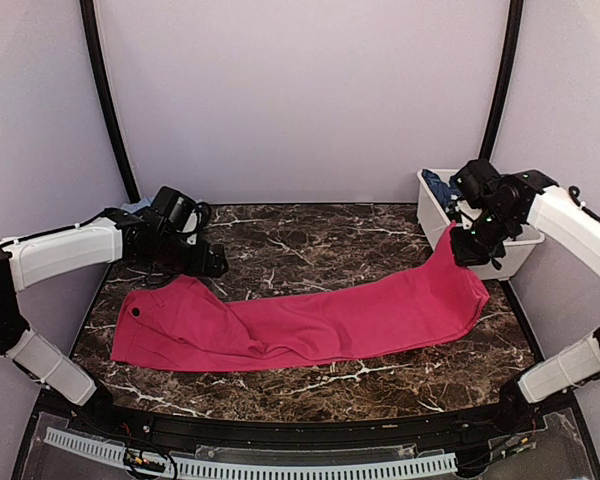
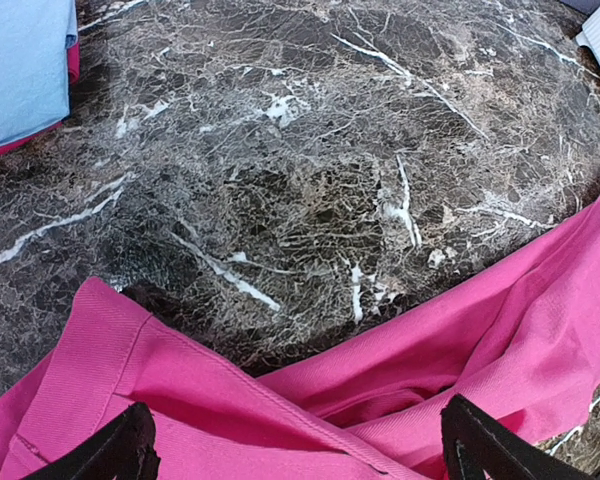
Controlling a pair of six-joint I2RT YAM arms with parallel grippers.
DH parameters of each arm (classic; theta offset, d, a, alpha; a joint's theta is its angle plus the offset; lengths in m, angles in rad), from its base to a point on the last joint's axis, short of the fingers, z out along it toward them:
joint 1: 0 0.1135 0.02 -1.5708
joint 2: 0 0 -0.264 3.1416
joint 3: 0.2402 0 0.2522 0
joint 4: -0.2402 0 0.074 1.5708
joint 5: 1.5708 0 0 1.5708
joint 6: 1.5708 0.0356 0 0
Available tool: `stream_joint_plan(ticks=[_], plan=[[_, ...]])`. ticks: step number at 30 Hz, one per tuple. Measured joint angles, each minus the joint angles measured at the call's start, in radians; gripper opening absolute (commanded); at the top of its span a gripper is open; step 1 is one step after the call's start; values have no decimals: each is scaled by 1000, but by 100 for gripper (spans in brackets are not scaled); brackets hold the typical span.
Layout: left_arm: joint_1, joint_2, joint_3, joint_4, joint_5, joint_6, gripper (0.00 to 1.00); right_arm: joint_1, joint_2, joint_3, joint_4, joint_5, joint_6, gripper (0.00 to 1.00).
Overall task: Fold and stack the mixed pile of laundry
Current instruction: Fold the rectangle-folded trousers at the center of the board, then smooth out the 1/3-rectangle-folded trousers at the center of the board.
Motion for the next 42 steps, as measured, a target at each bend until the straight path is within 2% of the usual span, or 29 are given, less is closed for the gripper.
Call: stream_joint_plan(ticks=[5, 7, 8, 9, 11, 12, 13, 17, 22, 26, 33, 35, 37, 39, 42], plan=[[5, -2, -8, -23, -11, -29, 99, 90, 172, -39, 134, -81, 8, 0], [17, -11, -13, -42, -16, -45, 99, 111, 256, -38, 182, -109, 6, 14], [26, -19, -16, -53, -19, -52, 99, 118, 296, -37, 204, -123, 2, 24], [41, -34, -20, -62, -24, -59, 99, 126, 347, -35, 229, -141, -3, 40], [80, -75, -30, -79, -37, -71, 99, 137, 418, -29, 256, -165, -5, 65], [103, -98, -32, -89, -45, -77, 99, 142, 443, -26, 264, -174, -11, 89], [131, -119, -32, -95, -50, -84, 99, 148, 455, -20, 268, -180, -16, 96], [235, -152, -25, -105, -47, -91, 99, 164, 452, 71, 284, -237, -41, 99], [291, 3, 64, -124, -19, -74, 99, 190, 480, 256, 367, -342, -69, 96], [291, 127, 80, -125, 6, -53, 99, 235, 600, 352, 441, -419, -98, 95], [293, 298, 215, -153, 71, -11, 99, 262, 829, 338, 494, -510, -126, 94], [294, 345, 263, -152, 117, 1, 93, 260, 847, 332, 508, -522, -134, 94], [294, 381, 278, -146, 172, 14, 82, 253, 847, 327, 531, -533, -132, 94], [294, 400, 273, -146, 229, 20, 64, 240, 847, 313, 548, -545, -130, 94], [294, 400, 255, -148, 298, 30, 55, 212, 835, 285, 584, -566, -127, 94]])
